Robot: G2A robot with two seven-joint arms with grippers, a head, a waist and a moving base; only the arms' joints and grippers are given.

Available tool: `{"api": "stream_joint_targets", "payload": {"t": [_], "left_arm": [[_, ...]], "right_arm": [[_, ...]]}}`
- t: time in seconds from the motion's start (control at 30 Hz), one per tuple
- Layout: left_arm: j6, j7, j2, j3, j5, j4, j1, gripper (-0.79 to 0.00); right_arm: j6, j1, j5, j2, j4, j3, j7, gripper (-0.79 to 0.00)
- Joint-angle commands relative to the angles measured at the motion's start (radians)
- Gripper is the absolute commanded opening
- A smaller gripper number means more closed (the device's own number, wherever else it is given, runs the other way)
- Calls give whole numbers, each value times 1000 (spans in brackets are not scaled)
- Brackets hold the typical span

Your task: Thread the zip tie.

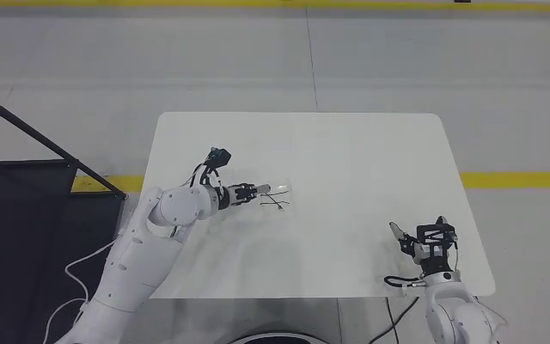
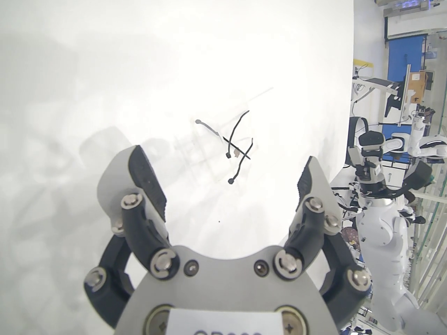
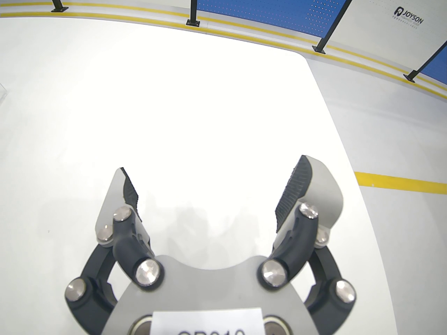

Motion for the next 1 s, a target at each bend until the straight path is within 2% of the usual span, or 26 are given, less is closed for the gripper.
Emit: {"api": "stream_joint_targets", "payload": {"t": [0.0, 0.1, 0.3, 0.37, 0.4, 0.5, 0.6, 0.97], "left_arm": [[20, 1, -3, 12, -6, 14, -14, -28], [32, 2, -6, 25, -8, 27, -28, -132], [44, -2, -7, 41, 3, 38, -41, -142], [42, -5, -7, 41, 2, 38, -42, -169], [42, -5, -7, 41, 2, 37, -41, -212], [43, -4, -6, 41, 1, 35, -40, -259], [48, 0, -6, 42, -8, 36, -38, -339], [64, 10, -10, 59, -18, 52, -51, -369]], "right_arm": [[0, 0, 0, 0, 0, 0, 0, 0], [0, 0, 0, 0, 0, 0, 0, 0], [0, 0, 0, 0, 0, 0, 0, 0], [0, 0, 0, 0, 0, 0, 0, 0], [0, 0, 0, 0, 0, 0, 0, 0], [0, 0, 0, 0, 0, 0, 0, 0], [0, 0, 0, 0, 0, 0, 0, 0], [0, 0, 0, 0, 0, 0, 0, 0]]}}
